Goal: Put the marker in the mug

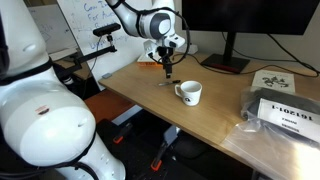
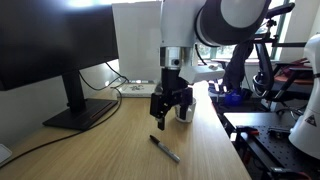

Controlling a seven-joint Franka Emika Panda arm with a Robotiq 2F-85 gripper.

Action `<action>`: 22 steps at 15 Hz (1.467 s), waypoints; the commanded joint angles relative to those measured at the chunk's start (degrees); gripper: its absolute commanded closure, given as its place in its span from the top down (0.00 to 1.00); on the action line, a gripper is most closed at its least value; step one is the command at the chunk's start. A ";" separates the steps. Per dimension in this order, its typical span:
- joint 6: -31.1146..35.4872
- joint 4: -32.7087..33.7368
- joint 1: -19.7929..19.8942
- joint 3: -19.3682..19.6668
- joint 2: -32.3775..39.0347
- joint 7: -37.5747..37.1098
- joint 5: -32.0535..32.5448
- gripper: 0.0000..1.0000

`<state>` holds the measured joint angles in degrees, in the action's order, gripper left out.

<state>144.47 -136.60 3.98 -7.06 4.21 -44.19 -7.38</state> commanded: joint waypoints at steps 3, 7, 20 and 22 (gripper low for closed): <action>-0.95 7.90 -4.92 4.91 8.98 -0.67 1.00 1.00; -1.98 12.55 -6.68 7.07 14.51 0.75 -0.44 0.81; -1.83 15.92 -9.90 11.42 17.55 0.47 0.99 0.04; -2.03 15.22 -11.75 13.46 16.08 -3.63 3.67 0.04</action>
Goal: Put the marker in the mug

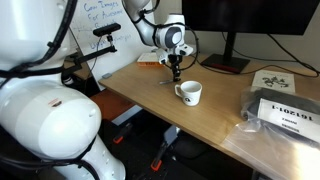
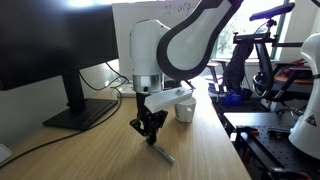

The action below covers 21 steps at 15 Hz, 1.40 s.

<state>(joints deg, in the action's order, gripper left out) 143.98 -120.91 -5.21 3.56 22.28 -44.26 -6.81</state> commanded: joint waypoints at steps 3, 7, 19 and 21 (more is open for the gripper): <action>-3.96 -0.66 -7.11 9.72 -4.82 -18.32 16.10 0.04; -9.17 -0.28 -8.76 12.55 -9.83 -36.64 34.49 0.04; -45.19 -0.44 -4.68 -0.06 -13.75 -75.04 65.12 0.04; -52.67 -0.20 -4.56 -1.58 -13.15 -78.56 65.48 0.04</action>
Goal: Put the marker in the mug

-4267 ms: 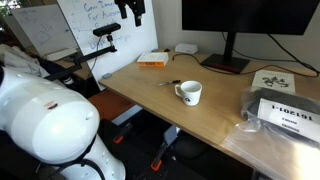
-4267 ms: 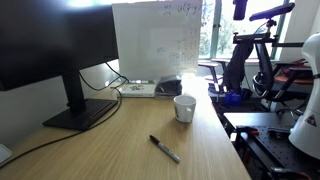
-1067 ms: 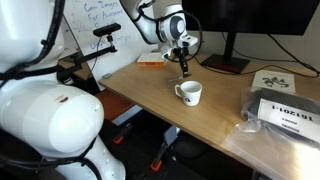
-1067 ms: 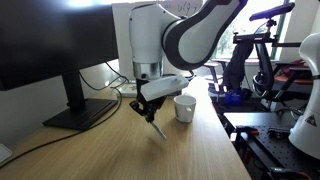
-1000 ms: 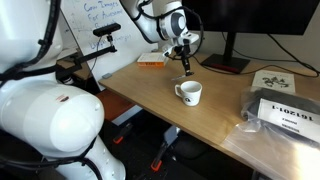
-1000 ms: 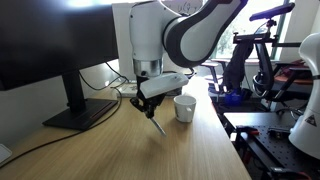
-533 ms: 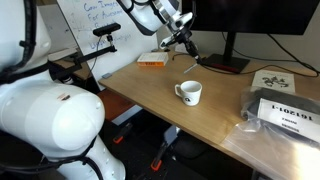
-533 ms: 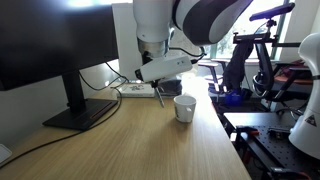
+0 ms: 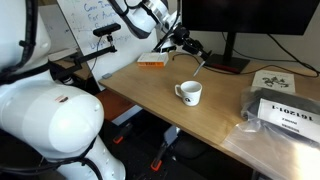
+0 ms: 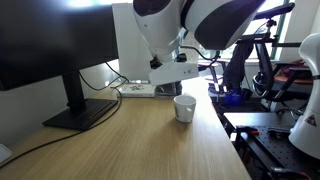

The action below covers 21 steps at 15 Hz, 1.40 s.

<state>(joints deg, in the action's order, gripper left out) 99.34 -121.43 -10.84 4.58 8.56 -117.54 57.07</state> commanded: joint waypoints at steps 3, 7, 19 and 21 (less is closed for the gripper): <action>-12.58 -0.01 1.83 -4.49 1.65 -6.31 -0.29 0.04; -12.07 0.62 2.81 -5.29 5.84 -8.03 -0.61 0.04; -2.01 -0.41 5.26 -6.50 5.58 -2.27 -8.17 0.70; -1.87 -1.03 6.07 -6.35 1.16 2.99 -12.96 0.85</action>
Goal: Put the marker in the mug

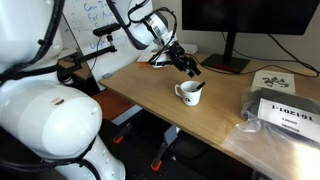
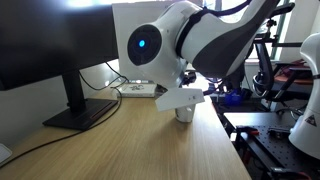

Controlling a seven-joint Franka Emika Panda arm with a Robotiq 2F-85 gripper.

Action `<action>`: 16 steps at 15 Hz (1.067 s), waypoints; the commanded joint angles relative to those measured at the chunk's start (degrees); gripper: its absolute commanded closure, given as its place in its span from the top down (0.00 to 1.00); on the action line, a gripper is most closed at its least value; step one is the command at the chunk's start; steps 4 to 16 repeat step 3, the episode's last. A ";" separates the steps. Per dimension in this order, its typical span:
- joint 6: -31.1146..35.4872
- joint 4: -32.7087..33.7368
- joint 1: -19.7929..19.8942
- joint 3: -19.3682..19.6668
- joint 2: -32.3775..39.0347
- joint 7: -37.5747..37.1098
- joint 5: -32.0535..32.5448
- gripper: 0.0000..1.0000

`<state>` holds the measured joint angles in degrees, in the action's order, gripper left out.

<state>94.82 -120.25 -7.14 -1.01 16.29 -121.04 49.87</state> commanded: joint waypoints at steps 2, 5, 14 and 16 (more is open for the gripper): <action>2.68 -2.45 2.90 -0.50 -11.28 12.80 -9.81 0.99; 2.95 -2.52 3.03 -0.48 -13.44 16.08 -11.55 1.00; 2.95 -2.52 3.03 -0.48 -13.44 16.08 -11.55 1.00; 2.95 -2.52 3.03 -0.48 -13.44 16.08 -11.55 1.00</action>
